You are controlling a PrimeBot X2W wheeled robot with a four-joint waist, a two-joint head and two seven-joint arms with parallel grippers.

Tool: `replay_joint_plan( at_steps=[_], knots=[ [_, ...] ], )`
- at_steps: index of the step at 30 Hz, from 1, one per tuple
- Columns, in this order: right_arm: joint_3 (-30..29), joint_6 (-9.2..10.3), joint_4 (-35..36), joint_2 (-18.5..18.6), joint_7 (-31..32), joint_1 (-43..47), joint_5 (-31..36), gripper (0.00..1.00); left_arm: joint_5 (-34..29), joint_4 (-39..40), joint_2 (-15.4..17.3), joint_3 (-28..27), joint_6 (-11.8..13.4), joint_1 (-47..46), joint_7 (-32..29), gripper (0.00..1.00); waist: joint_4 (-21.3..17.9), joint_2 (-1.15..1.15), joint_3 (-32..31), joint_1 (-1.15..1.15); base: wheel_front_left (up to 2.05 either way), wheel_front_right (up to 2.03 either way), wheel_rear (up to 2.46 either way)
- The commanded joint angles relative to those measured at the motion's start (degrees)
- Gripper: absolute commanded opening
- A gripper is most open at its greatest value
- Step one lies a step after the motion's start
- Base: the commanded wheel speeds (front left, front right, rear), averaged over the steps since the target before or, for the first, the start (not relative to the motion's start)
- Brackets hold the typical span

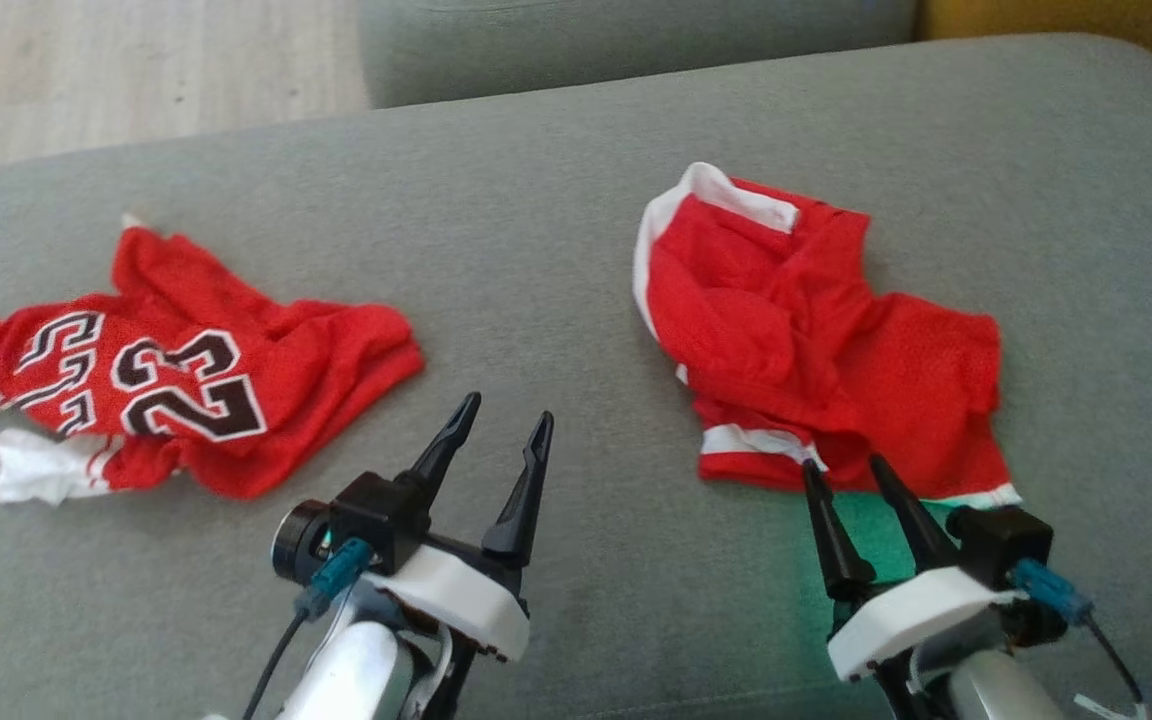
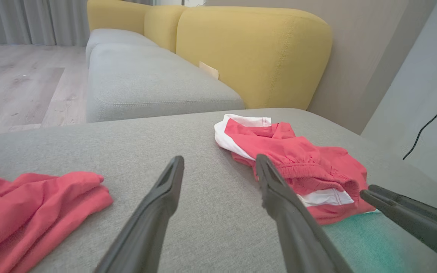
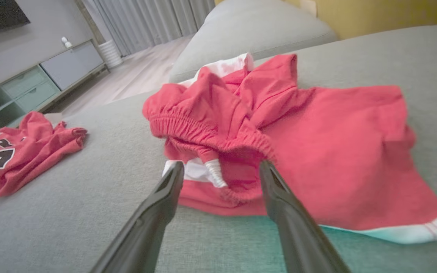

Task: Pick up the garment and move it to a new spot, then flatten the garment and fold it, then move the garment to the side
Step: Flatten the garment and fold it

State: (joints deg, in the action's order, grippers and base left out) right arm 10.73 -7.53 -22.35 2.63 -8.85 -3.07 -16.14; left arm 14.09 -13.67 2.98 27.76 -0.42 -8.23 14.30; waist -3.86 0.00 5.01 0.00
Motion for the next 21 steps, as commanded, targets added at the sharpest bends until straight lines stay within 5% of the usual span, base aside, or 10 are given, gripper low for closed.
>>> replay_joint_plan(
  at_steps=[1,15,16,17,21],
  knots=[
    [1.4,0.04,1.3,0.2,0.2,-2.5,-0.3,1.00,0.5,1.6,-0.1,-1.3,0.3,-1.9,0.7,1.00,1.3,0.00,-0.2,0.00,0.00,0.00,0.00],
    [1.0,0.04,-5.8,0.2,2.6,-7.3,-0.4,1.00,1.4,1.5,-0.1,-0.4,1.0,-0.9,0.7,1.00,8.3,0.00,-0.1,0.00,0.00,0.00,0.00],
    [1.1,0.04,-6.2,0.2,2.6,-7.9,-0.2,0.59,1.4,1.5,-0.1,-0.4,1.0,-0.9,0.7,1.00,8.5,0.00,0.0,0.00,0.00,0.00,0.00],
    [1.3,0.04,-6.6,0.2,2.5,-8.5,0.1,0.00,1.5,1.5,-0.1,-0.3,1.1,-0.9,0.7,1.00,8.8,0.00,0.0,0.00,0.00,0.00,0.00],
    [3.1,0.04,-7.1,0.2,2.0,-11.0,1.5,0.00,1.6,1.6,-0.1,-0.2,1.2,-1.0,0.7,1.00,9.4,0.00,0.4,0.00,0.00,0.00,0.00]
  ],
)
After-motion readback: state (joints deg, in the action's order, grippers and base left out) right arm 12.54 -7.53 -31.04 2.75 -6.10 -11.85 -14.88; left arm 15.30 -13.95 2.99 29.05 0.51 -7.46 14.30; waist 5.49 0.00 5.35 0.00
